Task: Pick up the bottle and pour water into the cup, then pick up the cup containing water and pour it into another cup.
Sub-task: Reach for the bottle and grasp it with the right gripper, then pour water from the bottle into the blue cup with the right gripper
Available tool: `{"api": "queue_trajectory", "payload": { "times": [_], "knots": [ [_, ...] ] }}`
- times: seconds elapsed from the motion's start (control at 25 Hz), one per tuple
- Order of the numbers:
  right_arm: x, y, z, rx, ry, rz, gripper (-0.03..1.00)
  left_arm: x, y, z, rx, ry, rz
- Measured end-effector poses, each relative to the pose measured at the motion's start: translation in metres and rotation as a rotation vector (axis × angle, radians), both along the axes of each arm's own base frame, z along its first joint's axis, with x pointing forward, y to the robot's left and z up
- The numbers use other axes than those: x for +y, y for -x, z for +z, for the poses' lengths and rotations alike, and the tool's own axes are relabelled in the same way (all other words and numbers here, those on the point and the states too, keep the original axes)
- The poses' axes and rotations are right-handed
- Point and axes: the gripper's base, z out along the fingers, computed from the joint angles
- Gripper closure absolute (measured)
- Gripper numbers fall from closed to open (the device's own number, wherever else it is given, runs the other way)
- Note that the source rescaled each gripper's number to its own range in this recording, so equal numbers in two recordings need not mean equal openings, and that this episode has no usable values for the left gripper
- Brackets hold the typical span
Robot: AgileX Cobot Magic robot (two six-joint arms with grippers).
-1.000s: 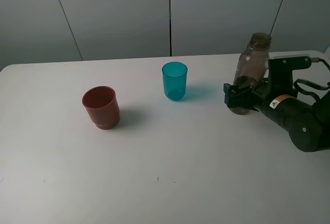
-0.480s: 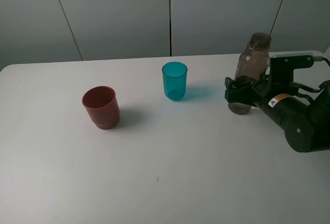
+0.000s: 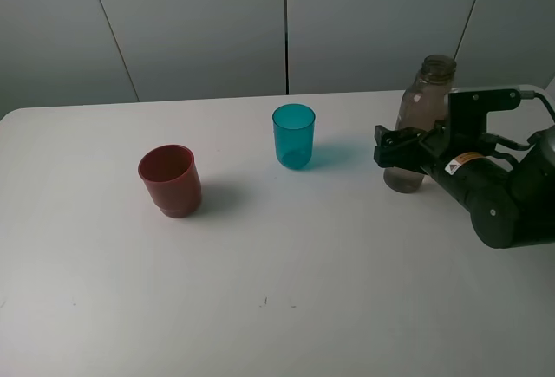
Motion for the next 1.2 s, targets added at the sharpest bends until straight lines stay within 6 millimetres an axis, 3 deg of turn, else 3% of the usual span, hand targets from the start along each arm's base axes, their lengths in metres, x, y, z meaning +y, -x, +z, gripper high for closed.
{"api": "queue_trajectory", "payload": {
  "times": [0.12, 0.16, 0.2, 0.28, 0.32, 0.96, 1.2],
  "knots": [
    [0.000, 0.000, 0.000, 0.000, 0.000, 0.000, -0.03, 0.000, 0.000, 0.000, 0.000, 0.000, 0.000],
    [0.000, 0.000, 0.000, 0.000, 0.000, 0.000, 0.06, 0.000, 0.000, 0.000, 0.000, 0.000, 0.000],
    [0.000, 0.000, 0.000, 0.000, 0.000, 0.000, 0.26, 0.000, 0.000, 0.000, 0.000, 0.000, 0.000],
    [0.000, 0.000, 0.000, -0.006, 0.003, 0.001, 0.97, 0.000, 0.000, 0.000, 0.000, 0.000, 0.000],
    [0.000, 0.000, 0.000, -0.006, 0.003, 0.001, 0.92, 0.000, 0.000, 0.000, 0.000, 0.000, 0.000],
    [0.001, 0.000, 0.001, -0.005, 0.022, 0.015, 0.93, 0.000, 0.000, 0.000, 0.000, 0.000, 0.000],
    [0.003, 0.000, 0.028, -0.033, 0.050, 0.047, 0.93, 0.000, 0.000, 0.000, 0.000, 0.000, 0.000]
  ]
}}
